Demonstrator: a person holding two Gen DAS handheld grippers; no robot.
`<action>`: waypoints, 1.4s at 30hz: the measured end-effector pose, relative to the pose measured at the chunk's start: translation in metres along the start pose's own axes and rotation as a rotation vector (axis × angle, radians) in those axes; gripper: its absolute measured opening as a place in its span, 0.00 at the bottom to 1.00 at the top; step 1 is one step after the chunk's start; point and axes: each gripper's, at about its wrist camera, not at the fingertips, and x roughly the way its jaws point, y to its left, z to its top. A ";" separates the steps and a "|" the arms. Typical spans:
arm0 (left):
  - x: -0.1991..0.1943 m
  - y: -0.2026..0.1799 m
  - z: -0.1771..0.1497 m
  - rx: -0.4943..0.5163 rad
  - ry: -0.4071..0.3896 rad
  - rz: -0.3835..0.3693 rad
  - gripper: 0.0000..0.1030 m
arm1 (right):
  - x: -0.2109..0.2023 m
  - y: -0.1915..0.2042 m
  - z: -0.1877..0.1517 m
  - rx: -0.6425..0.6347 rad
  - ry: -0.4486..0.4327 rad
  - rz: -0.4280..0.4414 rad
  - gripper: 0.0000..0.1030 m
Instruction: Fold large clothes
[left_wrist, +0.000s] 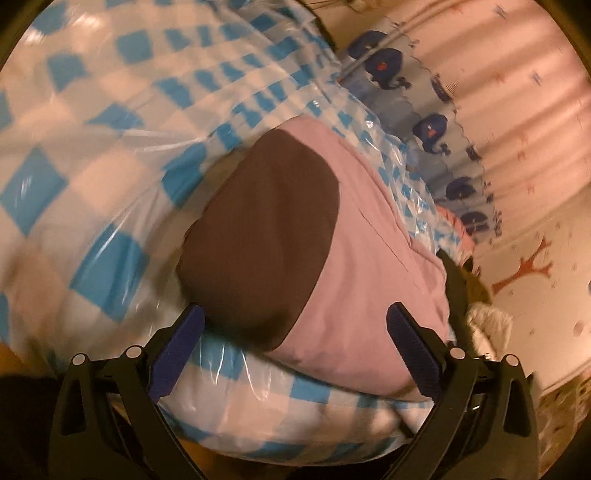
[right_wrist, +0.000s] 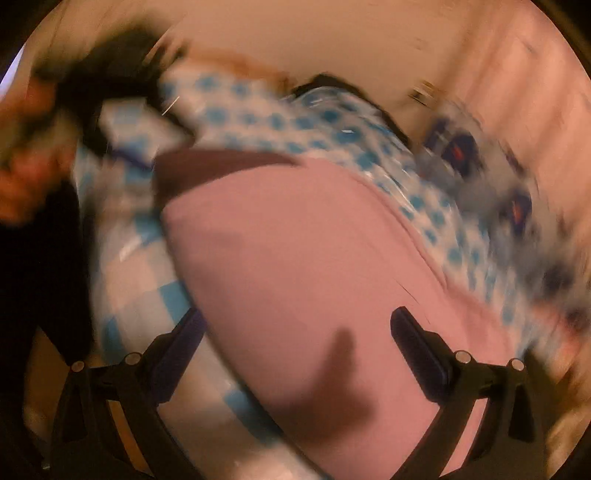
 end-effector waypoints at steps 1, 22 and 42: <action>0.001 0.002 -0.001 -0.009 0.006 -0.007 0.92 | 0.016 0.014 0.006 -0.069 0.040 -0.026 0.95; 0.106 0.007 0.027 -0.235 0.025 -0.112 0.92 | 0.018 -0.098 -0.008 0.511 0.007 0.192 0.95; 0.088 -0.111 0.023 0.277 -0.201 -0.054 0.30 | 0.166 -0.193 -0.039 0.584 0.394 0.017 0.95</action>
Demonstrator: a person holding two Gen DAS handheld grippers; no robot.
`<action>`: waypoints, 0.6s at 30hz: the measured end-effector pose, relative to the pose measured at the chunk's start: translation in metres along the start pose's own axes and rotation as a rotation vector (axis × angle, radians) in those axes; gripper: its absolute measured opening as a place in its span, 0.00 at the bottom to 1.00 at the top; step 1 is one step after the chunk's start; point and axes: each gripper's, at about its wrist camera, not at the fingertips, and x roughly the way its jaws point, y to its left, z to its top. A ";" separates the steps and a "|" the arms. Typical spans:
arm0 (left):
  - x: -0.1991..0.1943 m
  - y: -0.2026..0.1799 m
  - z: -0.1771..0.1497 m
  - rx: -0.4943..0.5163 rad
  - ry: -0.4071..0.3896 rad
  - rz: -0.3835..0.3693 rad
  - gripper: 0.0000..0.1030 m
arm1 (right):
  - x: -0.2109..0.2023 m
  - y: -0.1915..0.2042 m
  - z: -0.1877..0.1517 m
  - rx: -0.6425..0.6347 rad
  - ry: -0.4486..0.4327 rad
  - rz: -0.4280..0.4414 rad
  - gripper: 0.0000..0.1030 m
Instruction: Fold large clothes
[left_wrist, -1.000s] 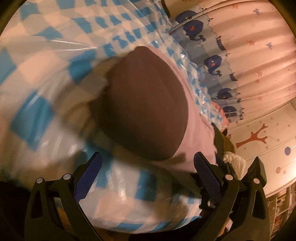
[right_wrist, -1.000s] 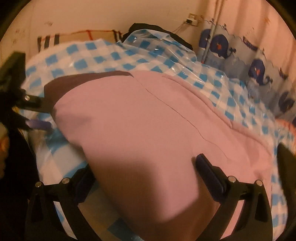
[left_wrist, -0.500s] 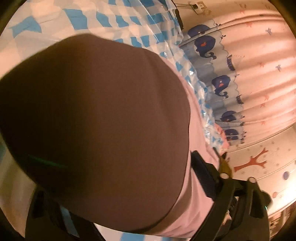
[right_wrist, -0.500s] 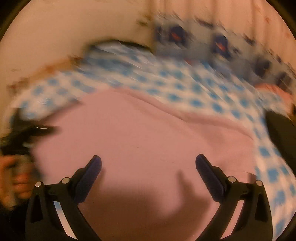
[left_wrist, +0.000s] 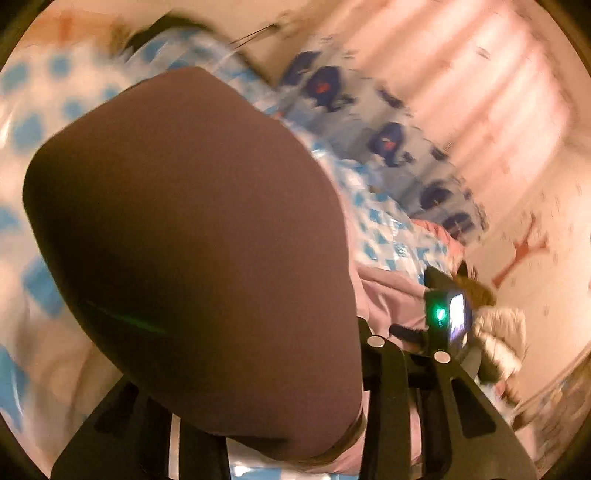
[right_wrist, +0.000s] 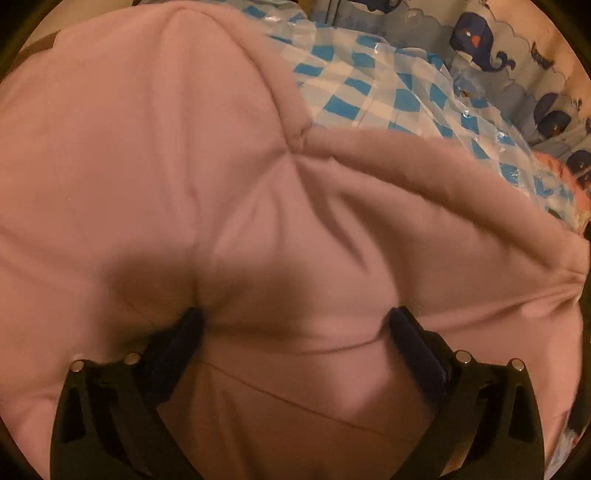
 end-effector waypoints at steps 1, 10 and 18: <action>-0.002 -0.012 0.003 0.038 -0.006 -0.003 0.30 | -0.023 -0.014 -0.002 0.072 -0.086 0.062 0.95; -0.013 -0.112 -0.014 0.313 -0.011 -0.051 0.26 | -0.042 -0.028 -0.048 0.104 -0.130 0.199 0.95; -0.008 -0.198 -0.047 0.586 0.016 -0.025 0.26 | -0.091 -0.133 -0.102 0.554 -0.270 0.729 0.95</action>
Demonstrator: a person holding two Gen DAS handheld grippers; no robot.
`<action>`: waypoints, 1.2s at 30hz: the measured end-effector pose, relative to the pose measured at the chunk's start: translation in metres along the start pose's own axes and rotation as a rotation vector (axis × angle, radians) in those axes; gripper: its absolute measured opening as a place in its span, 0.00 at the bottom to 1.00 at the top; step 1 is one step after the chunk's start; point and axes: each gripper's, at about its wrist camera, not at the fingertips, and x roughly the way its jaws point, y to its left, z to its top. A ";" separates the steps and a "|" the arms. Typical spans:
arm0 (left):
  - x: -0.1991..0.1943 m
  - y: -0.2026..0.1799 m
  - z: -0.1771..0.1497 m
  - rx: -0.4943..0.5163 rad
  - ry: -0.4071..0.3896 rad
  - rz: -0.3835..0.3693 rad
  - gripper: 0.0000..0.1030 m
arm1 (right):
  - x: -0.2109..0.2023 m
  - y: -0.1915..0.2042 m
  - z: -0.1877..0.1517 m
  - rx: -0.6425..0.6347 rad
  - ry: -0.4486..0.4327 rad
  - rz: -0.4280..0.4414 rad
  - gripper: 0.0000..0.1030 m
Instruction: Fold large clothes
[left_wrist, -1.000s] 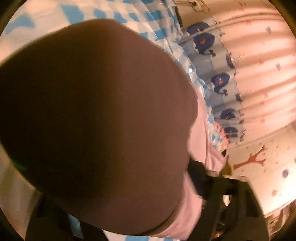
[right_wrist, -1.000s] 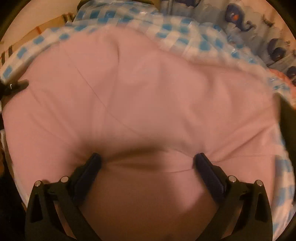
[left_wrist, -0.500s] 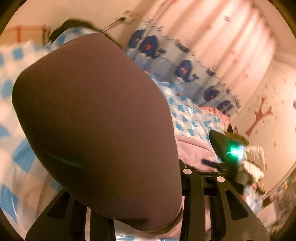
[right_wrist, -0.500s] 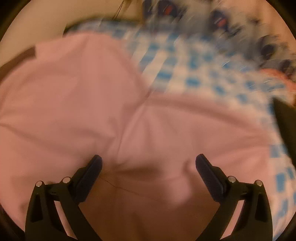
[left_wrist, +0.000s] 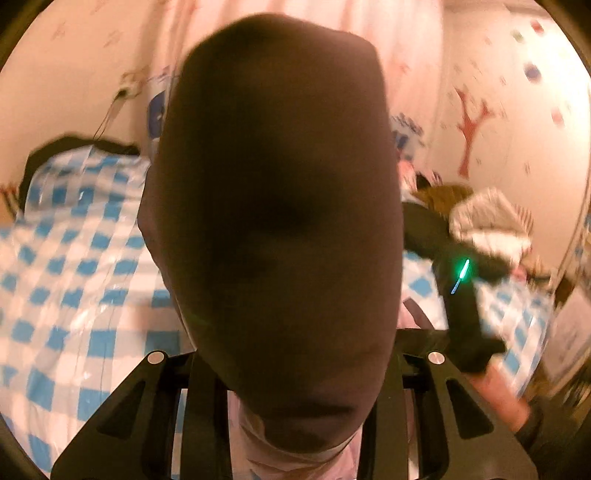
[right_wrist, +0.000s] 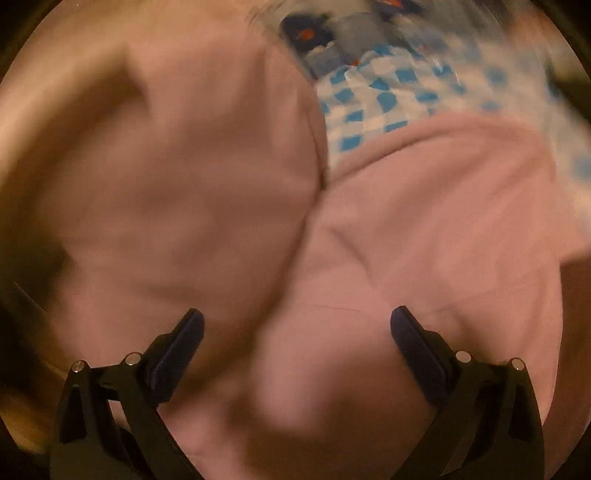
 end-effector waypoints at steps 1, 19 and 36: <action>0.003 -0.015 0.000 0.046 0.007 0.007 0.26 | -0.017 -0.021 0.008 0.107 -0.038 0.121 0.94; 0.133 -0.255 -0.111 1.071 0.234 0.182 0.44 | -0.158 -0.072 0.068 0.054 -0.147 -0.033 0.94; 0.098 -0.174 -0.015 0.469 0.360 -0.244 0.55 | -0.063 -0.081 0.019 -0.176 -0.048 -0.493 0.94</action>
